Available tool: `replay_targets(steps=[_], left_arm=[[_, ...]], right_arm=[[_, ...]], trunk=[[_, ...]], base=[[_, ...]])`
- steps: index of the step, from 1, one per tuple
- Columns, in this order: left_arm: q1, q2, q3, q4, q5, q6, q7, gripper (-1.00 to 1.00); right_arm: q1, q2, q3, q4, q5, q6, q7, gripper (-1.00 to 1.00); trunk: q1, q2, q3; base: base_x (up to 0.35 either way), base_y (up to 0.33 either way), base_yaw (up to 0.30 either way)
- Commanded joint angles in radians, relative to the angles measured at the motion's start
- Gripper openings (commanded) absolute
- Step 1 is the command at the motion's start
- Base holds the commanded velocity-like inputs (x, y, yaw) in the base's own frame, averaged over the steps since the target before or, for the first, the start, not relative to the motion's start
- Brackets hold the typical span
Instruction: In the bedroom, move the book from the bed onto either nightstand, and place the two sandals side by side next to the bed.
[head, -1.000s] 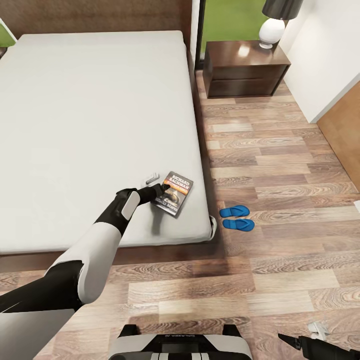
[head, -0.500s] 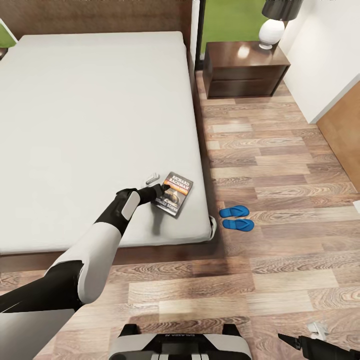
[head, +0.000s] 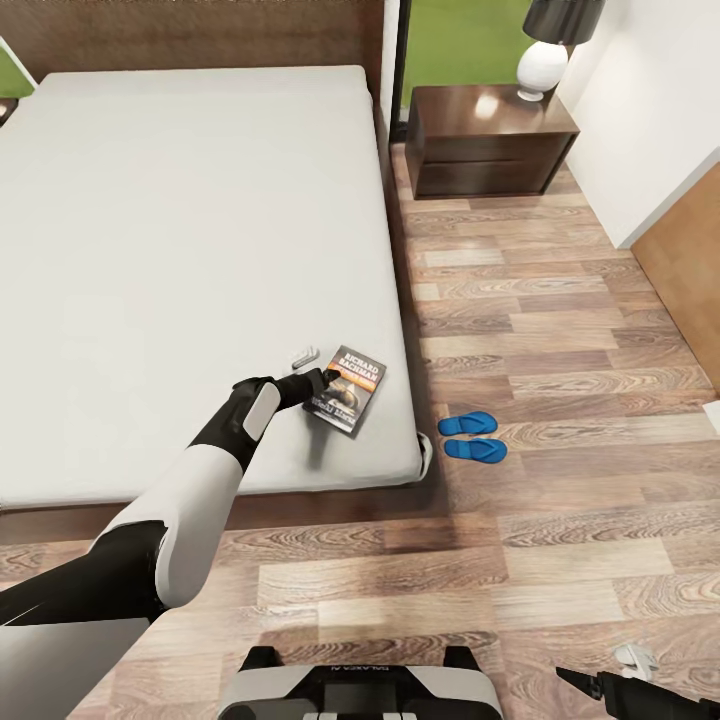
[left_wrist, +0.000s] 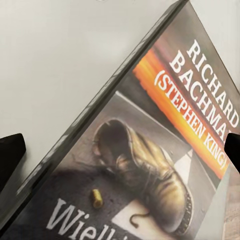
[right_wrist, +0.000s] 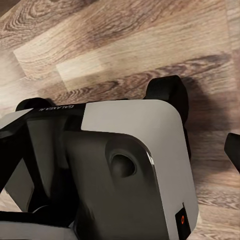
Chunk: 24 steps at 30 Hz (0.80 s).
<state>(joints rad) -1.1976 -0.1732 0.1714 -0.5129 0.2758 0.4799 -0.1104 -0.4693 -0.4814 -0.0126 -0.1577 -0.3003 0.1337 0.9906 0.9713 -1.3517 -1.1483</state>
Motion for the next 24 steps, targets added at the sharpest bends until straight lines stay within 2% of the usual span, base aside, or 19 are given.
replay_targets(steps=[1, 10, 24], left_arm=[[0.0, -0.001, 0.008, -0.001, 0.002, 0.008, -0.003, 1.0], [0.0, -0.001, 0.009, -0.002, 0.002, 0.008, -0.003, 1.0], [0.0, -0.001, 0.008, -0.002, 0.002, 0.008, -0.003, 1.0]], right_arm=[[0.0, 0.0, -0.001, 0.0, -0.005, 0.01, 0.003, 1.0], [0.0, 0.0, -0.001, 0.0, -0.005, 0.01, 0.003, 1.0], [0.0, 0.0, -0.001, 0.0, -0.005, 0.01, 0.003, 1.0]], trunk=[[0.0, 0.0, 0.0], [0.0, 0.0, 0.0], [0.0, 0.0, 0.0]], base=[[0.0, 0.0, 0.0], [0.118, 0.0, 0.0], [0.041, -0.006, 0.0]])
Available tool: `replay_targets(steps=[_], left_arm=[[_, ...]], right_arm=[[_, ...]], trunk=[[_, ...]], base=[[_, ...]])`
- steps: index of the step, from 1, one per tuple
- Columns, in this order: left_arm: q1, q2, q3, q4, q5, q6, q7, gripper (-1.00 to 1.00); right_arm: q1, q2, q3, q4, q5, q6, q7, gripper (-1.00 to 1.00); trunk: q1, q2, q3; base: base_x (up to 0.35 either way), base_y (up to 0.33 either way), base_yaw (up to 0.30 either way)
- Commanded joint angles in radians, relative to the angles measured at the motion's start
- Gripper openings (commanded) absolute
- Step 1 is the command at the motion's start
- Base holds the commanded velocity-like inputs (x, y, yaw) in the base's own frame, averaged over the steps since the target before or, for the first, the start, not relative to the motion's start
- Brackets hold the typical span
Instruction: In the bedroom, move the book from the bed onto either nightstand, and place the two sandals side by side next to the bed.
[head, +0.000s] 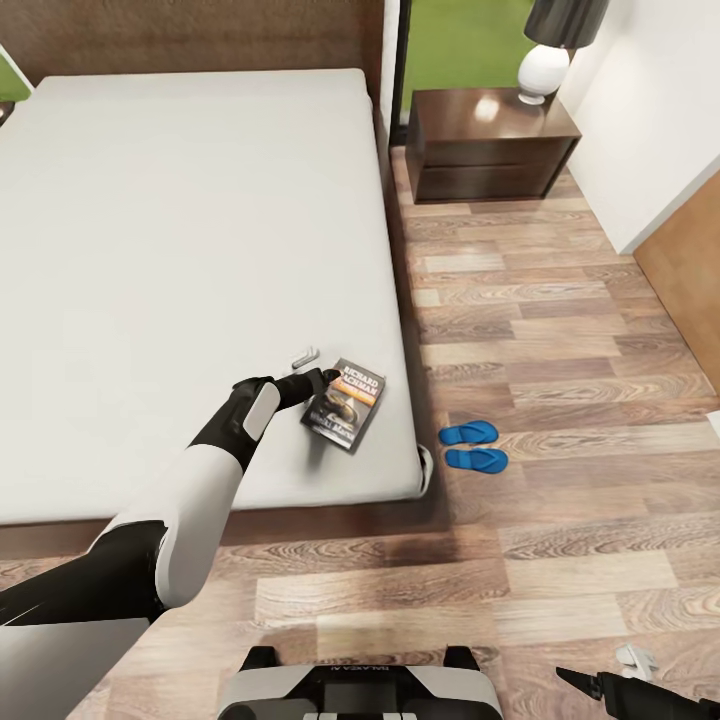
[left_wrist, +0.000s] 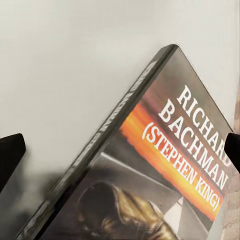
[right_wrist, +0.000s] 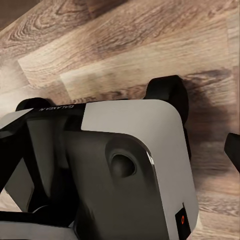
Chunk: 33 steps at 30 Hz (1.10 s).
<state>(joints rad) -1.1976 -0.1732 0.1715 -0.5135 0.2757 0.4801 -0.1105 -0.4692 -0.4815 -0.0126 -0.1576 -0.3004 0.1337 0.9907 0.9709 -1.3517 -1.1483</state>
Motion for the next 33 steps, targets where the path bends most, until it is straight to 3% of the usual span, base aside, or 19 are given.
replay_targets(steps=[1, 33], left_arm=[[0.0, -0.001, 0.008, -0.001, 0.002, 0.008, -0.003, 1.0], [0.0, -0.001, 0.009, 0.0, 0.003, 0.007, -0.003, 1.0]], right_arm=[[0.0, 0.0, -0.001, 0.0, -0.005, 0.01, 0.003, 1.0], [0.0, 0.0, 0.0, -0.001, -0.005, 0.01, 0.003, 1.0]], trunk=[[0.0, 0.0, 0.0], [0.0, 0.0, 0.0]], base=[[0.218, -0.065, 0.0], [0.013, -0.004, 0.0]])
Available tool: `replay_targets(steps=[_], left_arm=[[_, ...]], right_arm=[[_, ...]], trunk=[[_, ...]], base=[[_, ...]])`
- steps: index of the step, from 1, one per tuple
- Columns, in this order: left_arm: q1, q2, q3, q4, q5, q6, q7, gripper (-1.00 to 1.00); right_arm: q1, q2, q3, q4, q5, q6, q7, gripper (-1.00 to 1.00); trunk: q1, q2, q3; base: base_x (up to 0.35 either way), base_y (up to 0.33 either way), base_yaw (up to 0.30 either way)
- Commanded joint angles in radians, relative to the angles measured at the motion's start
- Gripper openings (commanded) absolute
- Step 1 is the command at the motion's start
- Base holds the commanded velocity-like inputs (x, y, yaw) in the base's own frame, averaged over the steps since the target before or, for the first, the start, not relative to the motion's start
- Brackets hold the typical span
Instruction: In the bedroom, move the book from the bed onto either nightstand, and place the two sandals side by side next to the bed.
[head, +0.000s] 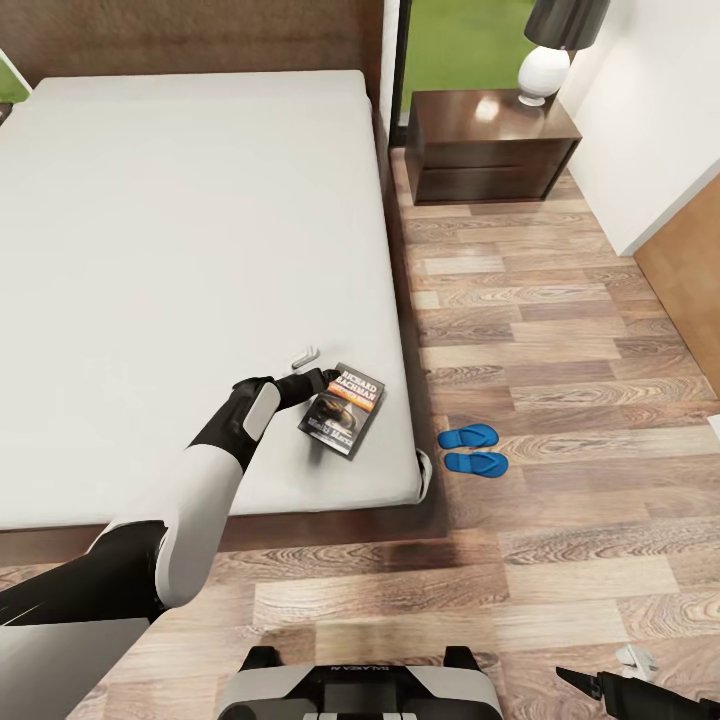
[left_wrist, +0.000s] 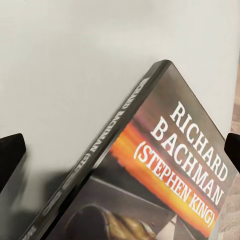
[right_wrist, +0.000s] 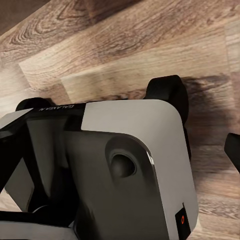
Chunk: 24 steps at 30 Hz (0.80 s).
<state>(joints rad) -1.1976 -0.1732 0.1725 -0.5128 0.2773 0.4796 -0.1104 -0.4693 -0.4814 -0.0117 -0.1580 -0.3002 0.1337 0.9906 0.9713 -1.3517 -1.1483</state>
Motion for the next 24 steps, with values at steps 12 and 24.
replay_targets(steps=[12, 24], left_arm=[[0.0, -0.001, 0.008, 0.004, 0.003, 0.007, -0.003, 1.0], [0.0, -0.001, 0.007, 0.031, 0.002, 0.005, -0.004, 1.0]], right_arm=[[0.0, 0.0, -0.001, 0.0, -0.005, 0.01, 0.005, 1.0], [0.0, 0.0, -0.001, 0.0, -0.005, 0.01, 0.005, 1.0]], trunk=[[0.0, 0.0, 0.0], [0.0, 0.0, 0.0]], base=[[0.0, 0.0, -0.136], [0.0, 0.0, -0.003]])
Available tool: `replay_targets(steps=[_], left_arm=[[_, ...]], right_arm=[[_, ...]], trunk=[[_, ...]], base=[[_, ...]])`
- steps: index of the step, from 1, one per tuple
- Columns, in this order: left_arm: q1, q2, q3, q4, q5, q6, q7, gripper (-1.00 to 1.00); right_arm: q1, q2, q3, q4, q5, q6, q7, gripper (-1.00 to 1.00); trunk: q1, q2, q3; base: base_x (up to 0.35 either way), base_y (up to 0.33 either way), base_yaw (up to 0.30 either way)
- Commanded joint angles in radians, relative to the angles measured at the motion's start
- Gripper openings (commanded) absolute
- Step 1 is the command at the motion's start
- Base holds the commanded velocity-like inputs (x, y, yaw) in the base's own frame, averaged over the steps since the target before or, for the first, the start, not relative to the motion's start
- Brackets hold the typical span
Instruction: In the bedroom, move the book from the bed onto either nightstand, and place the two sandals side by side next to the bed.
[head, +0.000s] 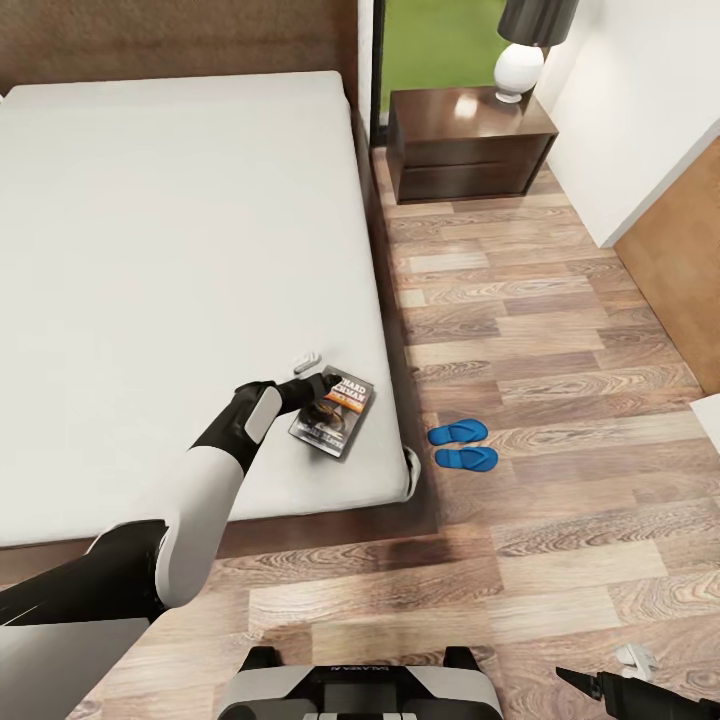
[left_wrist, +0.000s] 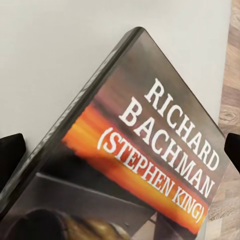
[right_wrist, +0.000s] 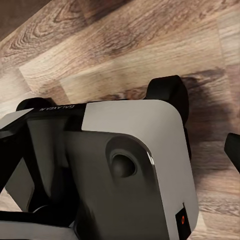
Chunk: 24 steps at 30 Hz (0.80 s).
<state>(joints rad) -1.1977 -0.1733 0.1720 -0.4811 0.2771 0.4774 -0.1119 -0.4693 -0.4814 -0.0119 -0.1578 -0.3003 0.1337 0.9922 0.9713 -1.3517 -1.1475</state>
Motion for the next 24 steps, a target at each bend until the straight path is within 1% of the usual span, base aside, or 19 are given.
replay_targets(steps=[1, 12, 24], left_arm=[[0.0, -0.001, 0.008, -0.001, 0.002, 0.007, -0.003, 1.0], [0.0, -0.001, 0.009, -0.001, 0.001, 0.007, -0.003, 1.0], [0.0, -0.001, 0.008, -0.001, 0.002, 0.007, -0.003, 1.0]], right_arm=[[0.0, 0.0, -0.001, 0.0, -0.005, 0.01, 0.003, 1.0], [0.0, 0.0, -0.001, -0.001, -0.005, 0.01, 0.003, 1.0], [0.0, 0.0, -0.002, 0.0, -0.005, 0.01, 0.003, 1.0]], trunk=[[0.0, 0.0, 0.0], [0.0, 0.0, 0.0], [0.0, 0.0, 0.0]], base=[[0.0, 0.0, 0.0], [0.059, -0.018, 0.0], [0.007, -0.002, 0.0]])
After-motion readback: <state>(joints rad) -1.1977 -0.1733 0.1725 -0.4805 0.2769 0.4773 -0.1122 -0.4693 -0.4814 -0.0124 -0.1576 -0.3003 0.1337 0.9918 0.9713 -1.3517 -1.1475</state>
